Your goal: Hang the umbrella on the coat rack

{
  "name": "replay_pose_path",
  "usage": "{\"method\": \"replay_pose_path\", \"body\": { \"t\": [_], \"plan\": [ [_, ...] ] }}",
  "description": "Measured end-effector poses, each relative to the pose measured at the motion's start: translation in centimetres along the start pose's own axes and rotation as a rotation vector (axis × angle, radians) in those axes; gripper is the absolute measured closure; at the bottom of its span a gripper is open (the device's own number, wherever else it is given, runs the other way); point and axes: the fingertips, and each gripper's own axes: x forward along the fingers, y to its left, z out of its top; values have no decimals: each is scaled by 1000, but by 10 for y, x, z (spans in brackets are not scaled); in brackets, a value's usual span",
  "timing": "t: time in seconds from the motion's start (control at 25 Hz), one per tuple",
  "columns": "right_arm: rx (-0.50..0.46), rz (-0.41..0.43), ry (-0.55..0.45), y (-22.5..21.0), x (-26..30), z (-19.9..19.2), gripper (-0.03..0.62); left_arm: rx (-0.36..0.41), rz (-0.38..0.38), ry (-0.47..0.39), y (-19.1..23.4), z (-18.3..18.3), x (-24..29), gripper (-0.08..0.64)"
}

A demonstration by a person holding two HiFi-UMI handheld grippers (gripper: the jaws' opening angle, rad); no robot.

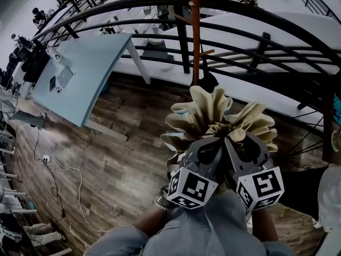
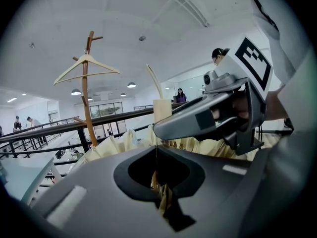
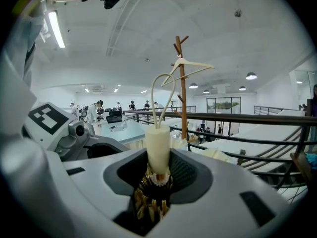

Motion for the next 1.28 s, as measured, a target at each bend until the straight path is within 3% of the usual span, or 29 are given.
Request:
{"method": "replay_pose_path", "body": {
  "t": [0.52,1.28],
  "plan": [
    [-11,51,-5,-25,18,5,460,-28,65,11,17,3,24,551],
    [-24,212,41,-90,107,11,460,-91,196,99,85,-8,101,551]
  ]
}}
